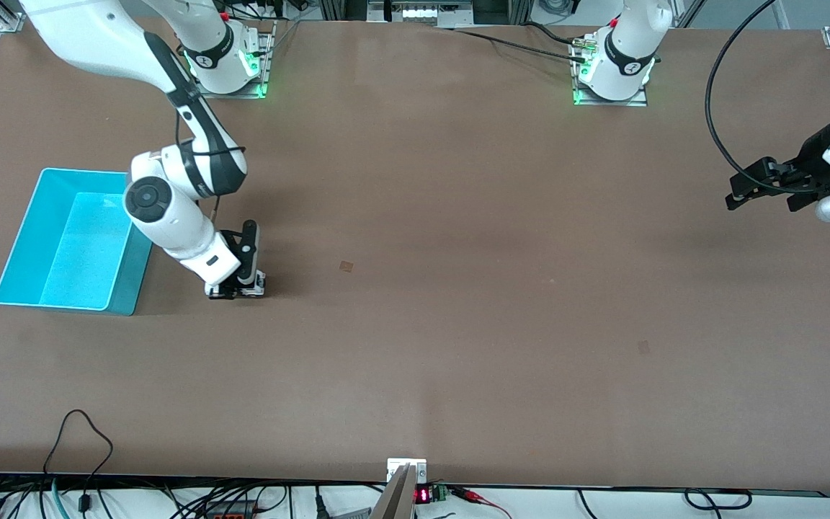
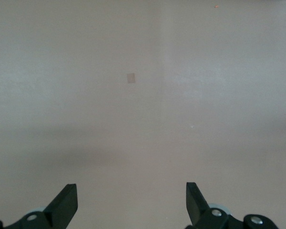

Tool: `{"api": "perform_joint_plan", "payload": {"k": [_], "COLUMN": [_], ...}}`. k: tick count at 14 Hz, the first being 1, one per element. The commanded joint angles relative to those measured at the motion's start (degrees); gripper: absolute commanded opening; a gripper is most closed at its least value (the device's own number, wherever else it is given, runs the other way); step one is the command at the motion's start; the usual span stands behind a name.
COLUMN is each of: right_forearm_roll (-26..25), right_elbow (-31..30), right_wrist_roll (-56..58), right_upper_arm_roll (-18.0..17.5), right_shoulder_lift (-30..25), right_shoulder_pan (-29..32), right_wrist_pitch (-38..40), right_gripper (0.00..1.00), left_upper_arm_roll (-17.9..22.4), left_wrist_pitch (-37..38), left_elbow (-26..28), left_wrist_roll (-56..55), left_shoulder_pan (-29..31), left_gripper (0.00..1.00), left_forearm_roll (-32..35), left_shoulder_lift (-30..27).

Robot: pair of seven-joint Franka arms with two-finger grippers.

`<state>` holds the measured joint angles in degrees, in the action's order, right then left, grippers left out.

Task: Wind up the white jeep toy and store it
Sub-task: 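Lower the right gripper and grasp the jeep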

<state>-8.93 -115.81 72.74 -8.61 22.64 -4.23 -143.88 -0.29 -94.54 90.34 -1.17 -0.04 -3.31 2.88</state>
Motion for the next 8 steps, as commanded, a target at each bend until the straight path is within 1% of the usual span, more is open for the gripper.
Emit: {"api": "perform_joint_plan", "payload": {"k": [1, 4, 6, 8], "right_forearm_roll": [-0.13, 0.40, 2.76, 3.39], "right_elbow": [-0.47, 0.23, 0.23, 0.14], "right_wrist_roll": [0.38, 0.12, 0.29, 0.47], "right_upper_arm_roll": [-0.53, -0.53, -0.53, -0.53], "right_shoulder_lift": [-5.23, -8.31, -10.41, -12.44], "right_shoulder_pan": [1.59, 1.77, 1.77, 1.85], "right_wrist_pitch": [4.82, 7.90, 10.01, 11.60], "right_gripper": [0.00, 0.00, 0.00, 0.00], "left_upper_arm_roll": [-0.41, -0.41, -0.07, -0.24], "left_wrist_pitch": [-0.04, 0.40, 0.49, 0.49], "left_elbow": [-0.60, -0.69, -0.69, -0.60], "left_wrist_roll": [-0.67, -0.33, 4.05, 3.20], "left_shoulder_pan": [0.30, 0.30, 0.39, 0.31], "left_gripper": [1.00, 1.00, 1.00, 1.00], "left_forearm_roll": [1.55, 1.55, 1.55, 1.47], "left_shoulder_lift": [-0.15, -0.15, -0.15, -0.24]}}
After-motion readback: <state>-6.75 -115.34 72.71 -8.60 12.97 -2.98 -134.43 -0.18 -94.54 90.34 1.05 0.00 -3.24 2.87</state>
